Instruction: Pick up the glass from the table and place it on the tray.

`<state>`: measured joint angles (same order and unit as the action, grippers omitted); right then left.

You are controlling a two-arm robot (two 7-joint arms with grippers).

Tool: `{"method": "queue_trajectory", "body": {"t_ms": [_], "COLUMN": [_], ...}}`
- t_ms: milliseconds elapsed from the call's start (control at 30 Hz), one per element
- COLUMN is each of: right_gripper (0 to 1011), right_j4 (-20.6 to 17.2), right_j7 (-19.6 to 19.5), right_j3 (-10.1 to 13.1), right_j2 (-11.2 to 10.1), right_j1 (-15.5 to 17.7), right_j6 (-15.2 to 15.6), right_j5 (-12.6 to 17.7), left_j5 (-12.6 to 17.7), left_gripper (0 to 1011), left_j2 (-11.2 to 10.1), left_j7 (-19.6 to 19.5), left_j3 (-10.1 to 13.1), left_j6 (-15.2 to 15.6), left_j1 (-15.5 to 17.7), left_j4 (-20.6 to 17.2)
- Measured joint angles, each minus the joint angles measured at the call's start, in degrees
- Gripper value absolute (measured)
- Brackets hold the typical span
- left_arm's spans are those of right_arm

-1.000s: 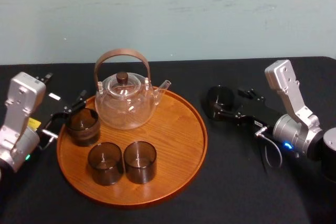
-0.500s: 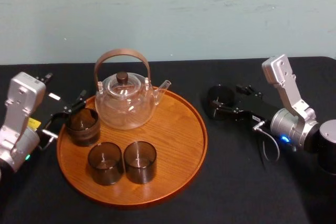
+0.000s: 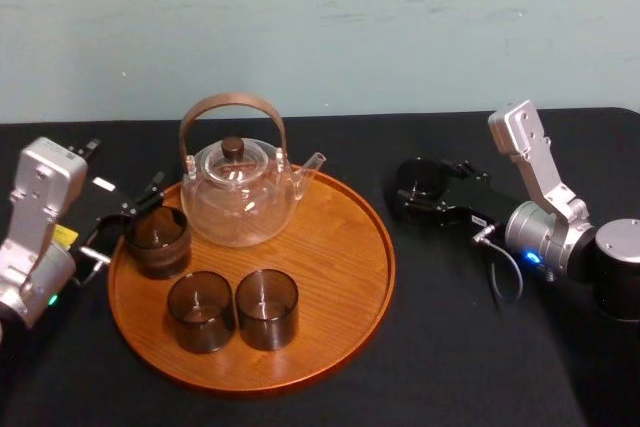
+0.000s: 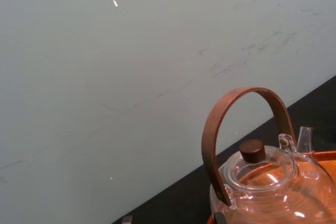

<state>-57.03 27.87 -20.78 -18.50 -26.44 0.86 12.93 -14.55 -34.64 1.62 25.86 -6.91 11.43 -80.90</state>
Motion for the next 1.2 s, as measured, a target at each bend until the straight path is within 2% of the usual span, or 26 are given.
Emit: {"method": "queue_trajectory", "body": {"t_ms": [333,633,867,1200], "right_gripper": [1003,1002,905,905], "right_j4": [3.35,3.2,3.07,2.99], "right_j7": [0.66,0.65,0.63,0.6], "right_j3": [-0.94,-0.86,-0.8,-0.74], "right_j2": [0.93,0.87,0.83,0.78], "right_j1": [-2.04,-1.96,-1.86,-1.81], "right_j6": [-1.39,-1.33,-1.28,-1.22], "right_j5": [-0.57,-0.58,-0.56,-0.53], "left_j5": [0.0,0.0,0.0,0.0], "left_gripper": [1001,1001,1001,1001], "left_j2": [0.0,0.0,0.0,0.0], "left_j7": [0.0,0.0,0.0,0.0], "left_j3": [0.0,0.0,0.0,0.0], "left_j6": [0.0,0.0,0.0,0.0], "left_j1": [0.0,0.0,0.0,0.0], "left_j4": [0.0,0.0,0.0,0.0]}}
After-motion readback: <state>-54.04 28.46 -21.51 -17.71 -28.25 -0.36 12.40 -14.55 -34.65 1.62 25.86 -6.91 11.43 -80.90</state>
